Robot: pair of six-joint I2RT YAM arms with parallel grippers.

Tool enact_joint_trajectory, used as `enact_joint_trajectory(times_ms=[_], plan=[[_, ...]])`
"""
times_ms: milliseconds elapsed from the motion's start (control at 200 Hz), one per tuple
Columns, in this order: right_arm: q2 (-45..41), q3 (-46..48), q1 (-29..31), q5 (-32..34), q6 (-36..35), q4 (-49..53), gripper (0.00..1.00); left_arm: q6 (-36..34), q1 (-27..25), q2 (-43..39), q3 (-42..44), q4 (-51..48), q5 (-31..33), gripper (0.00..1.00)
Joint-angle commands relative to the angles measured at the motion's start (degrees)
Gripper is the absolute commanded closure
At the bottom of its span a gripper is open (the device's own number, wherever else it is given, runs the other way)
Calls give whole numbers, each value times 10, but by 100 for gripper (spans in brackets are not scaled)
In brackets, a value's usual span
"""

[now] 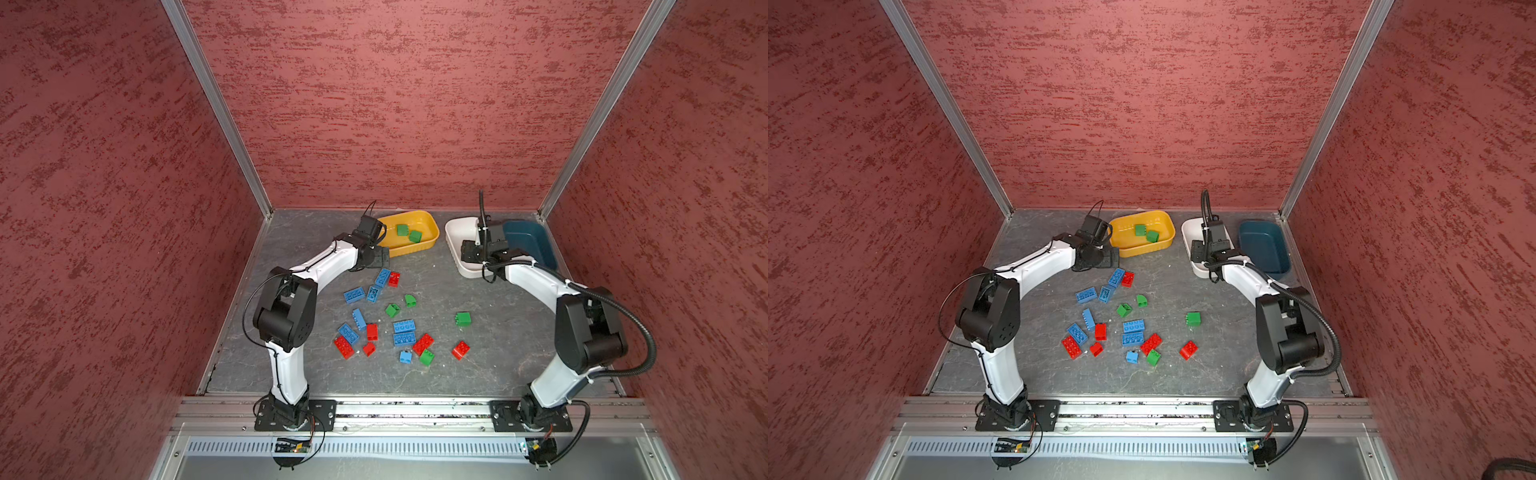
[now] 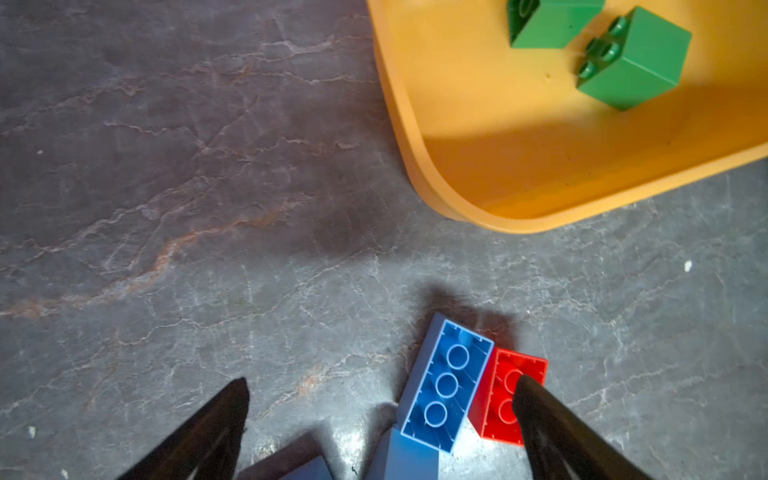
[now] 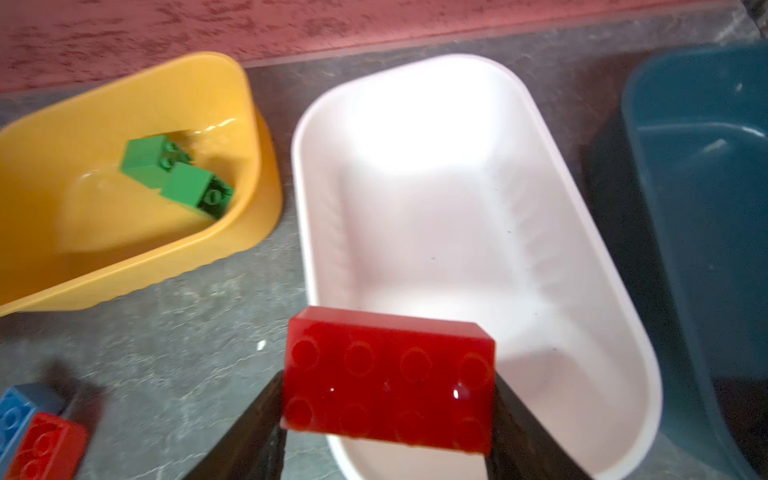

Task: Sort the legos into containers by color
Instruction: 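Place the red brick into the white tub with the right gripper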

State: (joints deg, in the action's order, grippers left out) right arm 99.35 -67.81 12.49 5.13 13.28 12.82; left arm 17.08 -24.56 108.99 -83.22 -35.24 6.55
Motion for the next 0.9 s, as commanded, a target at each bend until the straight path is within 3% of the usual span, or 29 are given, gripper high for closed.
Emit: enact_joint_trajectory(times_ms=[0,100,200,386,656,897], plan=[[48,-56,-16,-28,2,17,40,-49,-14,-6,4,-25,-7,0],[97,-114,-23,-24,11,45,35,-62,-22,2,0,-39,0,2],[120,-159,-23,-14,18,66,19,-70,-22,12,-3,-51,-2,8],[82,-125,-24,-26,23,27,2,-94,-23,42,-24,-71,-27,24],[25,-57,-23,-10,25,1,1,-147,-22,82,-38,-74,-82,36],[15,-49,-24,-16,32,0,1,-153,-24,114,-52,-74,-73,51]])
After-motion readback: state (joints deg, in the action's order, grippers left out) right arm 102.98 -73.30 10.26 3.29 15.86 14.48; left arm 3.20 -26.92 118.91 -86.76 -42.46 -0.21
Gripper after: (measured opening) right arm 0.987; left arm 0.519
